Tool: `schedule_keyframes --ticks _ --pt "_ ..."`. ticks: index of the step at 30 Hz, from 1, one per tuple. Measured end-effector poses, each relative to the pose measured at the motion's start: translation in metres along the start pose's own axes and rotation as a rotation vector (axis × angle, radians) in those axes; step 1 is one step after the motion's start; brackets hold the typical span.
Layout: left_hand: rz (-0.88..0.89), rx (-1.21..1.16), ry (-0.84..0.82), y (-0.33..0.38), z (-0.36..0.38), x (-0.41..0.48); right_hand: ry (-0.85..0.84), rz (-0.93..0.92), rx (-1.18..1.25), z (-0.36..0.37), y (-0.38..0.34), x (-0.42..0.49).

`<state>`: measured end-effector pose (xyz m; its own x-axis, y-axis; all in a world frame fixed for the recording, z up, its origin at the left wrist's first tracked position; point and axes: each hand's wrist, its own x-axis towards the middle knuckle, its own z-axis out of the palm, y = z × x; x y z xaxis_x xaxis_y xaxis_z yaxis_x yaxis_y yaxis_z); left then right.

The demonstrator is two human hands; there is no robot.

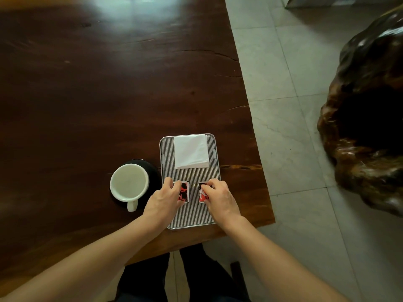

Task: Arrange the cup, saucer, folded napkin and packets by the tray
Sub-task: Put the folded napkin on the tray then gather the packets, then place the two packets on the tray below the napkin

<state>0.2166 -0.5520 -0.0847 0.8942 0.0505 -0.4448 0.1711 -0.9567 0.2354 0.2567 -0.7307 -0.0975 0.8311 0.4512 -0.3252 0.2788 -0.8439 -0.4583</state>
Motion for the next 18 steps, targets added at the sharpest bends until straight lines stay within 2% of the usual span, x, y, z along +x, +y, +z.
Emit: schedule_keyframes --ticks 13,18 --pt "0.014 -0.036 -0.028 0.001 -0.014 -0.015 0.058 0.003 -0.009 -0.015 -0.002 -0.012" --pt "0.055 0.006 -0.051 0.000 -0.059 -0.029 -0.038 0.004 -0.029 -0.054 -0.018 -0.012"
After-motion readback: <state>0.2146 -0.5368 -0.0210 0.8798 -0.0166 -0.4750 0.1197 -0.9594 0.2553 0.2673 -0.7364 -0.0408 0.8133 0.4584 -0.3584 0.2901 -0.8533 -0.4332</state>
